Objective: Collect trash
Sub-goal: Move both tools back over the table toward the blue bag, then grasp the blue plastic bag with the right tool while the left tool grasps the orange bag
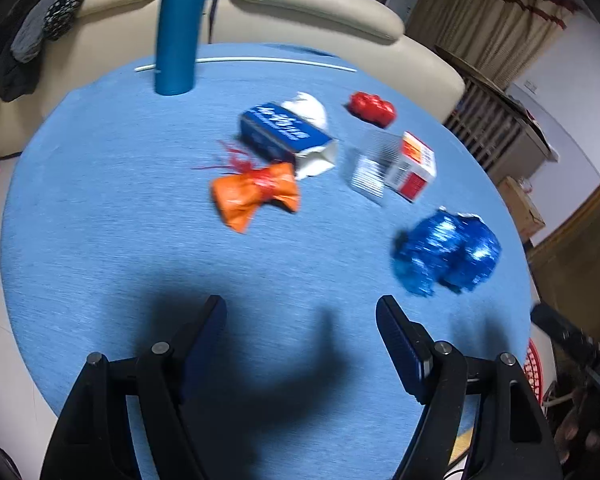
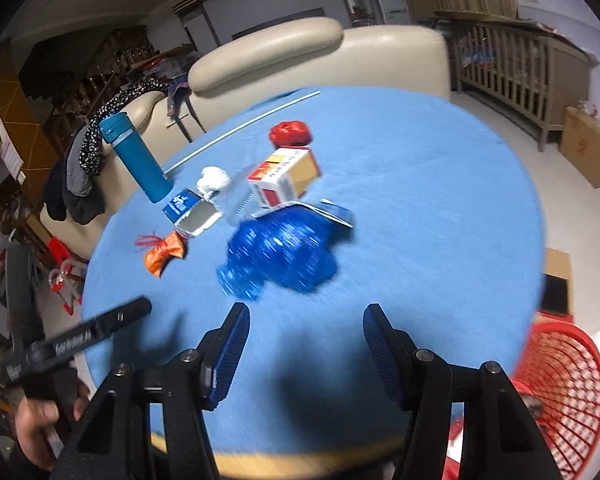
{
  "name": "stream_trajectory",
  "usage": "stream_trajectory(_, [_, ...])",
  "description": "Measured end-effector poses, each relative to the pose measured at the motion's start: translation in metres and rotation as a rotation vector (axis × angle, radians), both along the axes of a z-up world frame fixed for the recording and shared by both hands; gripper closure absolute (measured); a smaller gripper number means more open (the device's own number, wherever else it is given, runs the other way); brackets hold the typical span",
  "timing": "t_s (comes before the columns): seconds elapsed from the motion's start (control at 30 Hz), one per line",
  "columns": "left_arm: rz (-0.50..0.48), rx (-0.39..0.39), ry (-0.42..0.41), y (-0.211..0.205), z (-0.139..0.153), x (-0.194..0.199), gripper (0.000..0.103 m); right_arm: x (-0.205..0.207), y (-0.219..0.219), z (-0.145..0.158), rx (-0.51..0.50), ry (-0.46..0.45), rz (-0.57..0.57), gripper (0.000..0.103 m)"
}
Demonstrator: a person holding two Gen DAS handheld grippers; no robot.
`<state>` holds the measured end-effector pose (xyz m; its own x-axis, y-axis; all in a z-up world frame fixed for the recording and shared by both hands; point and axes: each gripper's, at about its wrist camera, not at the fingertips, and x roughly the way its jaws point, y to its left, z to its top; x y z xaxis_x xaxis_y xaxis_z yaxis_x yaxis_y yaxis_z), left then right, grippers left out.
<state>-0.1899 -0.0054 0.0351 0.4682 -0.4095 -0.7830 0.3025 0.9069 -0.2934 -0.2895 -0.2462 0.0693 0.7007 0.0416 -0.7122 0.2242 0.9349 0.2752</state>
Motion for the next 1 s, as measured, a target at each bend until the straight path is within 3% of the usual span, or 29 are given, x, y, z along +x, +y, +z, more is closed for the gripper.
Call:
stream_trajectory(0.3, [0.081, -0.026, 0.020, 0.038, -0.004, 0.021, 0.025, 0.068, 0.002, -0.012, 0.035, 0.046, -0.058, 0.040])
stream_trajectory(0.53, [0.062, -0.024, 0.027, 0.032, -0.009, 0.038, 0.025, 0.096, -0.004, -0.034, 0.066, 0.093, -0.077, 0.039])
stream_trajectory(1.0, [0.038, 0.004, 0.017, 0.006, -0.008, 0.096, 0.022, 0.110, 0.006, -0.046, 0.101, 0.061, -0.022, 0.044])
